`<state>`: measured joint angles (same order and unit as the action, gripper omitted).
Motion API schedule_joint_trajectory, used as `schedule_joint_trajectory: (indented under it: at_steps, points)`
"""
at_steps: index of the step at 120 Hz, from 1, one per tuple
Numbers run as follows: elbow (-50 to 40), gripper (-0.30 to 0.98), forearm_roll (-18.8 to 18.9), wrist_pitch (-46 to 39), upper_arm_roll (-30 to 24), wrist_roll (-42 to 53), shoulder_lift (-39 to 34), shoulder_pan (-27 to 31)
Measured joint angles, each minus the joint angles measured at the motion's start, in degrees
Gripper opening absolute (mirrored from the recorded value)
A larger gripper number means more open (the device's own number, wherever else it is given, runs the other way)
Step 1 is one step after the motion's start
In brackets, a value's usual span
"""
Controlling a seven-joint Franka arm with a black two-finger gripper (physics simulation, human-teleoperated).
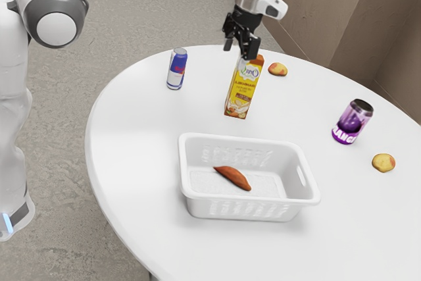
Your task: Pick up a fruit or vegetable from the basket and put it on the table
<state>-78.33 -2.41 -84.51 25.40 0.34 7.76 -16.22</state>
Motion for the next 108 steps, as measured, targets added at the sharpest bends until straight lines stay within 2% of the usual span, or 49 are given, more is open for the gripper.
schedule_joint_trajectory:
  at_steps: [32,46,57,70,108]
  points:
    - [0.1,0.69,-0.1,-2.5,0.0,2.6,0.5,0.3]
    - [1.8,0.69,-3.9,-4.6,-0.2,11.9,2.5,0.3]
    - [3.7,0.69,-2.2,-5.4,-2.9,20.0,3.6,-0.1]
    - [4.2,0.69,-1.1,-6.1,-3.6,28.6,3.8,-0.1]
    - [4.3,0.69,-0.8,-6.8,-3.8,47.4,4.0,0.1]
